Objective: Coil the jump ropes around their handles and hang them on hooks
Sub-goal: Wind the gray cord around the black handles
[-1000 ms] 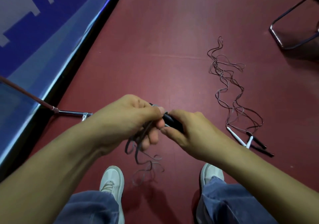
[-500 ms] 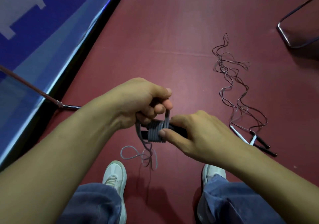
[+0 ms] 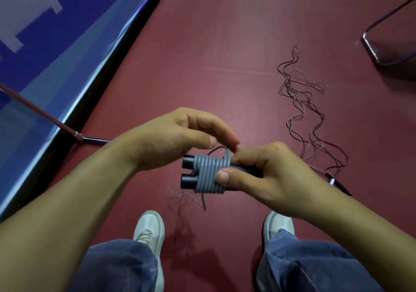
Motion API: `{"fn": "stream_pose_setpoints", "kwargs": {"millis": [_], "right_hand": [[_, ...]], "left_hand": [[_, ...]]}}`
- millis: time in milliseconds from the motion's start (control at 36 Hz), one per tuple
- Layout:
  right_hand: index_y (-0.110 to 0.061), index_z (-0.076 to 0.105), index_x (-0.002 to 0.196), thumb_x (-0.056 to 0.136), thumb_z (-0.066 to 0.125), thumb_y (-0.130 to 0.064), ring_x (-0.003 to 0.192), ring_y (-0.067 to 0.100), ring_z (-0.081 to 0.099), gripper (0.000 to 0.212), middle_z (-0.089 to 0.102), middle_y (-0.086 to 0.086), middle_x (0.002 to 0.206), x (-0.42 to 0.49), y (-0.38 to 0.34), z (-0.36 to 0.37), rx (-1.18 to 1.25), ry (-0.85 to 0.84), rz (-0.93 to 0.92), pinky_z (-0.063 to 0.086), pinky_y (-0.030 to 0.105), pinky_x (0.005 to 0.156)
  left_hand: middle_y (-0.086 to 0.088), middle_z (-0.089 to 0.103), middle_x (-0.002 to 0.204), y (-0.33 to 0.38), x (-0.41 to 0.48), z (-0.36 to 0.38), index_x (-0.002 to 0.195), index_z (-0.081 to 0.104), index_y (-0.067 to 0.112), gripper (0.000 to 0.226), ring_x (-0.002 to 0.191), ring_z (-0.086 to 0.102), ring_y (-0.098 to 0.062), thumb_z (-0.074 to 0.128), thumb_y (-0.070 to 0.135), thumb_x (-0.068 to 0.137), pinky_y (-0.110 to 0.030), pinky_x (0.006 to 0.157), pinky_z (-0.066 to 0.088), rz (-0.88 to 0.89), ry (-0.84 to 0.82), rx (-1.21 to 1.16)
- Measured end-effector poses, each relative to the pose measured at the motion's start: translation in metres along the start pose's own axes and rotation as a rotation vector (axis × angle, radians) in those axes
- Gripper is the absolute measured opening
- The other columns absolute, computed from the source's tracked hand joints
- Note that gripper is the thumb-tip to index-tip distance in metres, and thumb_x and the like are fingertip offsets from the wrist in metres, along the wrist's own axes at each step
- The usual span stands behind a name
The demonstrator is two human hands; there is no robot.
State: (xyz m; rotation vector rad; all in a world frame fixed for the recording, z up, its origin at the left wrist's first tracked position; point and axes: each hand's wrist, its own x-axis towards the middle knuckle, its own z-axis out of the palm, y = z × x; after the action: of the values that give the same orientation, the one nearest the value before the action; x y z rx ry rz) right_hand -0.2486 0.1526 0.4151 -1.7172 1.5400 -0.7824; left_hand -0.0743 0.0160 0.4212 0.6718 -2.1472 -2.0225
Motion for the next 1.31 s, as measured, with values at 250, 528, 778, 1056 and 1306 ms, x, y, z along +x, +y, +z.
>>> {"fn": "stream_pose_setpoints", "kwargs": {"millis": [250,528,778,1056,1306], "right_hand": [[-0.002,0.066,0.069,0.086,0.069,-0.044,0.045,0.007,0.035,0.045,0.042,-0.003,0.05,0.001,-0.003,-0.012,0.327,0.082,0.084,0.029,0.022,0.044],[-0.006,0.069,0.067,0.08,0.061,-0.055,0.04,0.015,0.029,0.051,0.044,0.01,0.05,0.005,-0.006,-0.027,0.516,0.252,0.282,0.022,0.019,0.038],[-0.002,0.062,0.057,0.09,0.065,-0.051,0.042,0.012,0.036,0.059,0.053,0.019,0.049,0.009,-0.002,-0.023,0.096,0.357,0.286,0.029,0.026,0.041],[0.007,0.064,0.088,0.104,0.052,-0.018,0.047,0.013,0.043,0.031,0.06,0.004,0.058,0.003,0.0,-0.028,0.363,0.145,0.288,0.033,0.024,0.044],[0.008,0.06,0.101,0.106,0.047,-0.021,0.047,0.018,0.051,0.032,0.067,0.016,0.075,0.005,-0.001,-0.031,0.687,-0.097,0.303,0.036,0.024,0.039]], "left_hand": [[-0.015,0.065,0.091,-0.012,0.002,0.023,0.102,0.072,0.005,0.027,0.08,0.061,-0.025,0.059,0.006,0.078,-0.036,0.076,0.052,-0.008,-0.003,-0.346],[0.008,0.073,0.086,-0.004,0.001,0.053,0.1,0.071,0.019,0.019,0.08,0.065,-0.003,0.081,0.022,0.084,-0.02,0.071,0.05,0.101,0.244,-0.171],[-0.011,0.075,0.081,-0.018,0.01,0.069,0.089,0.077,0.005,0.05,0.061,0.05,-0.014,0.068,0.054,0.087,-0.023,0.057,0.043,0.086,0.439,-0.234],[-0.019,0.061,0.072,-0.019,0.01,0.063,0.088,0.076,0.006,0.037,0.051,0.038,-0.011,0.062,0.04,0.089,-0.022,0.047,0.031,0.069,0.374,-0.668],[-0.011,0.055,0.063,-0.017,0.008,0.054,0.08,0.074,0.01,0.039,0.048,0.031,-0.011,0.065,0.048,0.082,-0.027,0.048,0.019,0.054,0.387,-0.63]]}}
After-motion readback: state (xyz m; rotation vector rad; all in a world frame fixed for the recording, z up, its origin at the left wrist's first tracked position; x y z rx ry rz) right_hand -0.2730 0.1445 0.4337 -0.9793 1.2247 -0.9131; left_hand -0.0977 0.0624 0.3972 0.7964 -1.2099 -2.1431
